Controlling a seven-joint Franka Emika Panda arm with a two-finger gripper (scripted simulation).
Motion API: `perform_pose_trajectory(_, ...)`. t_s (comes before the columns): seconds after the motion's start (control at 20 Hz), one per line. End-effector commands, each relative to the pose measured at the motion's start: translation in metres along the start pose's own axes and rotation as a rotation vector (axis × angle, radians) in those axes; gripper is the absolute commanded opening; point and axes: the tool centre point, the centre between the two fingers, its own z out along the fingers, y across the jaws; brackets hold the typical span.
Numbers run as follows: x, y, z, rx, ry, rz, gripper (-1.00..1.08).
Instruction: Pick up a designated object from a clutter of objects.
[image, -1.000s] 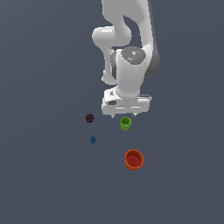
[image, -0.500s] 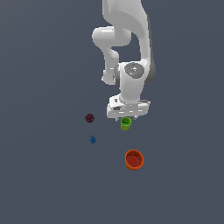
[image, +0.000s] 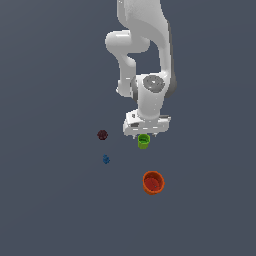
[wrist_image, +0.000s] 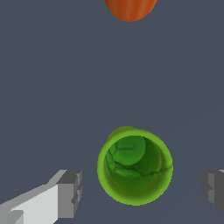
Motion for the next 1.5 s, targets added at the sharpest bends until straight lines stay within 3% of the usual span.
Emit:
perform_pose_trajectory(0.0,0.000,0.000,0.001,0.000,0.000,0.000,1.00)
perform_pose_trajectory(0.85,-0.001,0.000,0.051,0.000,0.001,-0.001,1.00)
perform_pose_trajectory(0.9,-0.001,0.000,0.051,0.000,0.001,-0.001,-1.00)
perform_pose_trajectory(1.45,-0.001,0.000,0.050,0.000,0.001,-0.001,-1.00)
